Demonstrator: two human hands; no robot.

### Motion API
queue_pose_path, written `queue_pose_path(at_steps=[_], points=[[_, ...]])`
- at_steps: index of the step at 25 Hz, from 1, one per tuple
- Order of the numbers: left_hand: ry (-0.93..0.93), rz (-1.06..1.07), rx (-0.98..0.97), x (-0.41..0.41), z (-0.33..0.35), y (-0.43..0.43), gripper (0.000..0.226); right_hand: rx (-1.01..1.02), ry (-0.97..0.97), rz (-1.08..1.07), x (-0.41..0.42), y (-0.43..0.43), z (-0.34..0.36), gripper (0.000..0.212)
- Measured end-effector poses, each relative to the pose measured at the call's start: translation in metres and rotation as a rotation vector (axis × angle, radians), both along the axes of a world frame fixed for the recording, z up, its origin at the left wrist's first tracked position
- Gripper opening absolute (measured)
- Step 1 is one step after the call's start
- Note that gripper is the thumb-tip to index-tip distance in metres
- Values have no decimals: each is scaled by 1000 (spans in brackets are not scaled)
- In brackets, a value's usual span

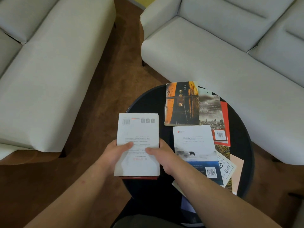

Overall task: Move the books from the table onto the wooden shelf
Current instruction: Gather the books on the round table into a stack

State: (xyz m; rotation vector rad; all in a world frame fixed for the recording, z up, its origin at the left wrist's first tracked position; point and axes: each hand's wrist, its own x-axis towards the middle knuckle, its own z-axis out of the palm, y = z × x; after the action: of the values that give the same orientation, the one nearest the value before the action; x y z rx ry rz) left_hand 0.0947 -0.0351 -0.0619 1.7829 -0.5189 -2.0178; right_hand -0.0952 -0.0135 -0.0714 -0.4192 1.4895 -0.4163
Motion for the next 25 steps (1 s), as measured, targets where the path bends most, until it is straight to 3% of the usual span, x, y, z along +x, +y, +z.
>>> queue_pose_path(at_steps=[6,8,10,12,16,18,21,23,25], points=[[-197,-135,-114,6,5,-19,28,-78,90,66,4,-6,12,51],[-409,-228,-224,-2,5,-18,41,-145,200,154,-6,4,25,48],[-756,-334,-394,-12,8,-14,62,-218,321,165,-25,16,35,44],[-967,-433,-599,-33,21,-2,67,-280,437,152,-56,36,44,39],[-846,-677,-884,-91,40,32,57,-364,880,461,-126,86,37,44],[-744,-841,-908,-119,38,44,52,-317,937,551,-149,108,28,50],[-578,-919,-719,-164,26,53,52,-294,870,550,-165,129,21,57],[-540,-787,-484,-191,18,55,49,-310,824,555,-168,138,19,61],[-495,-570,-304,-206,4,57,60,-318,798,551,-171,146,19,63]])
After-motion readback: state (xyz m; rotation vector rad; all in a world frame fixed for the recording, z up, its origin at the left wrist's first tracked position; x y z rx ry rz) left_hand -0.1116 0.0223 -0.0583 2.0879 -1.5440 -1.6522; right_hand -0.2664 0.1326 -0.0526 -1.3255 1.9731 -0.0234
